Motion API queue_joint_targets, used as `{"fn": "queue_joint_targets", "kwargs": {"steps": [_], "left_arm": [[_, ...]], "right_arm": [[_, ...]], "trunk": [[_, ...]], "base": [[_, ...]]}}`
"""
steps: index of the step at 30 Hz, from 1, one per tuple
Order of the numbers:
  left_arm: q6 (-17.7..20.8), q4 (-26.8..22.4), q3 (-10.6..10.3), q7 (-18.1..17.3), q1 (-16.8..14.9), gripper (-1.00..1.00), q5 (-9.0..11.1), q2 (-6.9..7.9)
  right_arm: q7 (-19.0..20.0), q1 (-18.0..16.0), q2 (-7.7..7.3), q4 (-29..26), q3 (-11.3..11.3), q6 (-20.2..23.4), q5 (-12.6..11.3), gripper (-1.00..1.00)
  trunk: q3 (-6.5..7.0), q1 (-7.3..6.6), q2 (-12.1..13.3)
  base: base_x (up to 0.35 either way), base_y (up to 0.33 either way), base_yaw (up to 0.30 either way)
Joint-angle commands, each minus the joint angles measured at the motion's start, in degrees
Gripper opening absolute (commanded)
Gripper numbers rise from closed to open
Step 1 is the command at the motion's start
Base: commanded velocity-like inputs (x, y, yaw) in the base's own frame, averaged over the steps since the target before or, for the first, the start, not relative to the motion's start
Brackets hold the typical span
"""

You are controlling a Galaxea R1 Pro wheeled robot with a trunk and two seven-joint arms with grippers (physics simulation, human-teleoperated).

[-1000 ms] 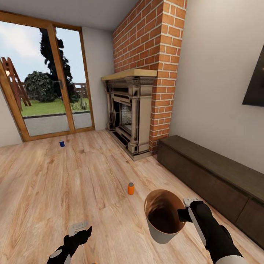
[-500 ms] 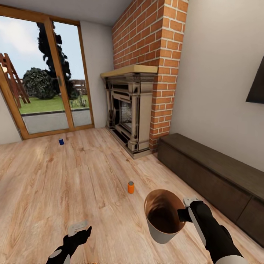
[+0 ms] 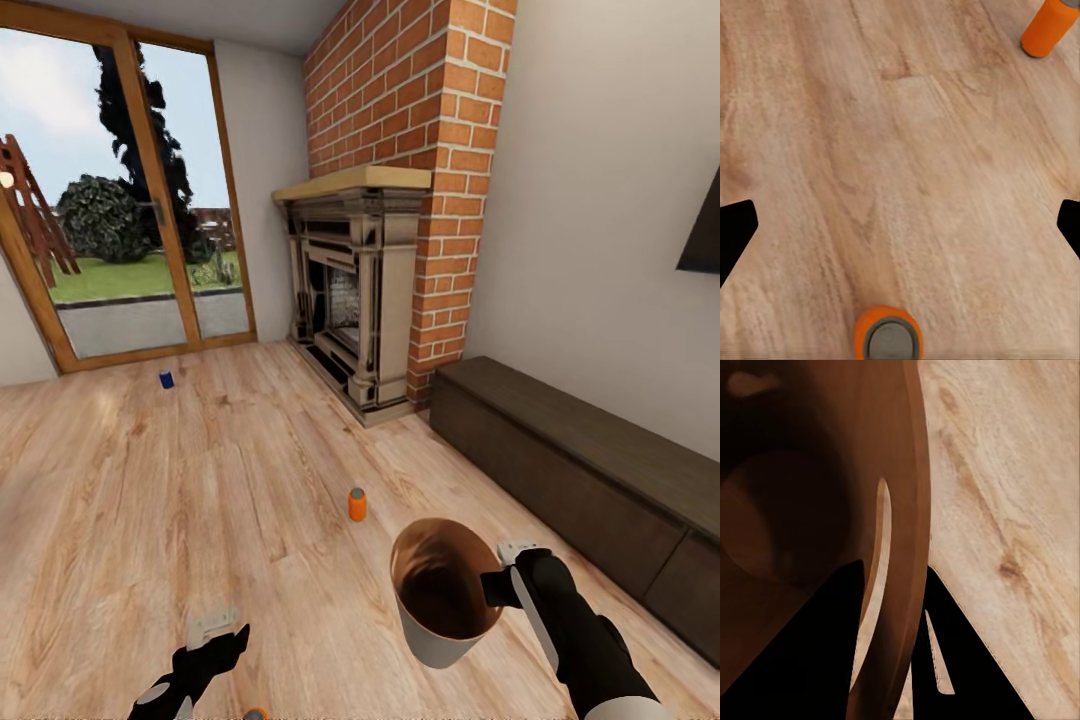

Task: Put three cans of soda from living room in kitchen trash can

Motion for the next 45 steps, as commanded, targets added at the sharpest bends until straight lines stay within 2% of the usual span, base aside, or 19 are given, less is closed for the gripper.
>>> {"fn": "queue_joint_targets", "kwargs": {"steps": [1,5,10,26,34,45], "left_arm": [[0.05,1.49,0.0,0.08,-0.87,1.0,0.0,0.01],[0.05,7.3,-0.01,0.19,-4.89,1.0,0.0,0.67],[0.05,9.06,-0.01,0.21,-6.19,1.0,0.0,1.07],[-0.15,9.33,-0.01,0.22,-6.57,1.0,0.0,1.26],[-0.29,9.25,-0.01,0.22,-6.56,1.0,0.0,1.27],[-0.39,9.2,-0.01,0.22,-6.53,1.0,0.0,1.27]], "right_arm": [[0.13,-0.04,0.1,0.24,0.01,-0.02,-0.38,-1.0],[0.14,-0.04,0.23,0.63,0.03,-0.02,-0.3,-1.0],[0.1,-0.04,0.26,0.71,0.03,-0.02,-0.29,-1.0],[0.16,-0.04,0.15,0.2,-0.05,0.02,-0.28,-1.0],[0.18,-0.04,-0.06,-3.29,-0.22,0.13,-0.21,-1.0],[0.12,-0.04,-0.41,-3.92,-0.23,0.16,-0.2,-1.0]], "trunk": [[-0.08,-0.01,-0.01],[-0.45,-0.01,-0.01],[-0.91,-0.01,-0.01],[-2.37,-0.01,-0.01],[-3.1,-0.01,-0.01],[-4.11,-0.01,-0.01]], "base": [[0.0,0.0,0.0],[0.0,0.0,0.0],[0.0,0.0,0.0],[0.0,0.0,0.0],[0.0,0.0,0.0],[0.0,0.0,0.0]]}}
